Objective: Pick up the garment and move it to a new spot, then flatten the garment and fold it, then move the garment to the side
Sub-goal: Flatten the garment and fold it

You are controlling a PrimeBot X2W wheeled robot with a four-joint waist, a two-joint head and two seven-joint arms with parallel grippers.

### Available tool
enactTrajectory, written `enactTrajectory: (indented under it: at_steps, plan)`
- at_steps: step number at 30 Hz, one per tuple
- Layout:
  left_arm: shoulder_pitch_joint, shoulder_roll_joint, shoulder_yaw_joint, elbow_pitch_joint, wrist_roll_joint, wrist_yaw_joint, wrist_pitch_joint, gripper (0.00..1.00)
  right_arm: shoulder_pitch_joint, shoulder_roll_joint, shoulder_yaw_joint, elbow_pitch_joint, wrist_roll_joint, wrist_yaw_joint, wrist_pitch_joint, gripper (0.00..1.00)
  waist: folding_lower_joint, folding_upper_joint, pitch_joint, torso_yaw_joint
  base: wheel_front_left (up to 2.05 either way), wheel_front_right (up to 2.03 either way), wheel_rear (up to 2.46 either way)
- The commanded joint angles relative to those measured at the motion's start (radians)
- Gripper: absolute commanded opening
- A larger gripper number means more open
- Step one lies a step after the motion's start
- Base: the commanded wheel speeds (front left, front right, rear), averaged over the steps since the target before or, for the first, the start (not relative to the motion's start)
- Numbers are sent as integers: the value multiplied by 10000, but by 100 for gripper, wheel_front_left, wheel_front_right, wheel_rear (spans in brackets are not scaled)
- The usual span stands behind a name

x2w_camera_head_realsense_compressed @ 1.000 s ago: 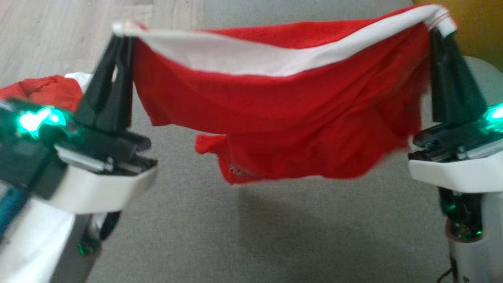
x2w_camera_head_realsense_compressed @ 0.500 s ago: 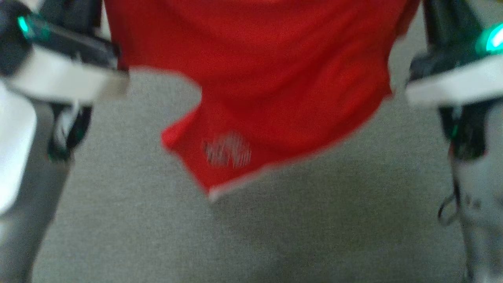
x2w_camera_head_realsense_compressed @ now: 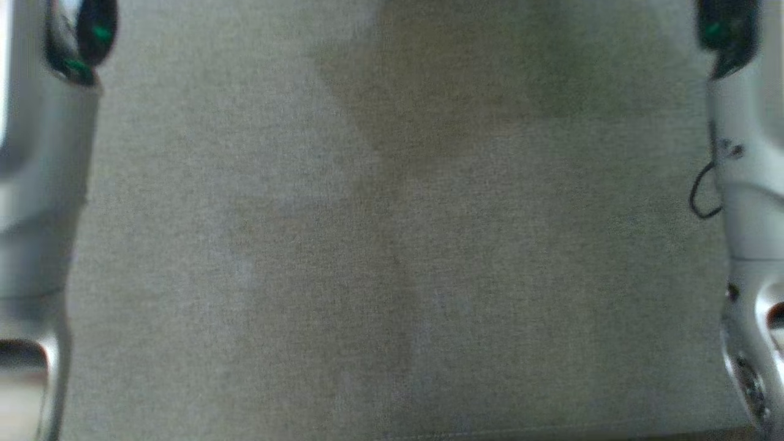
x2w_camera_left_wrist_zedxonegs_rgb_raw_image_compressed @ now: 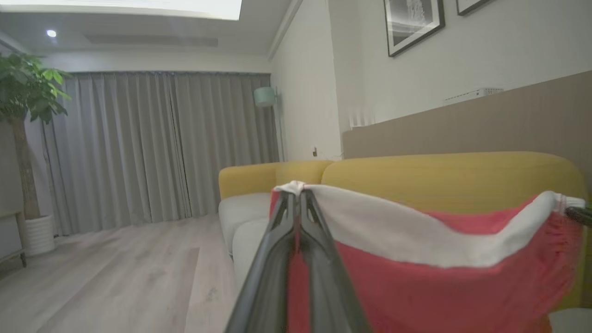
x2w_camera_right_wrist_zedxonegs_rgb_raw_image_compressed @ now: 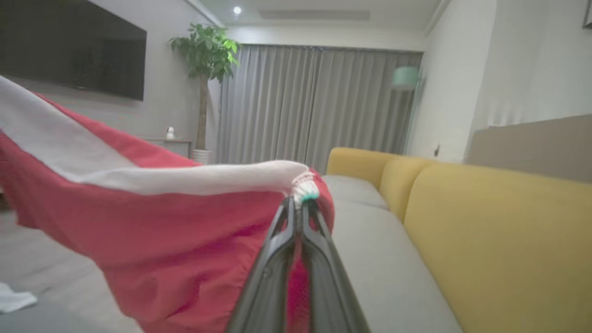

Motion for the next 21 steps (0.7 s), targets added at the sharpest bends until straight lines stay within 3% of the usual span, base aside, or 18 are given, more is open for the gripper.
enactTrajectory:
  at_steps: [1,10,21]
  plan:
    - [194,290,290,-187,-130,-36,-231,0,211,240,197,-25,-25,-7,-249,0,-4,0,404,14,0,0,0]
    - [2855,315,307,-947,-534,69,-1325,0,1874,352,908,156,243,-7,-915,0,-4,0,448,-111,0,0,0]
    - [6859,286,753,-3206,-973,844,-2031,0,5651,453,292,-2708,233,-7,-1045,0,-4,0,-1186,165,0,0,0]
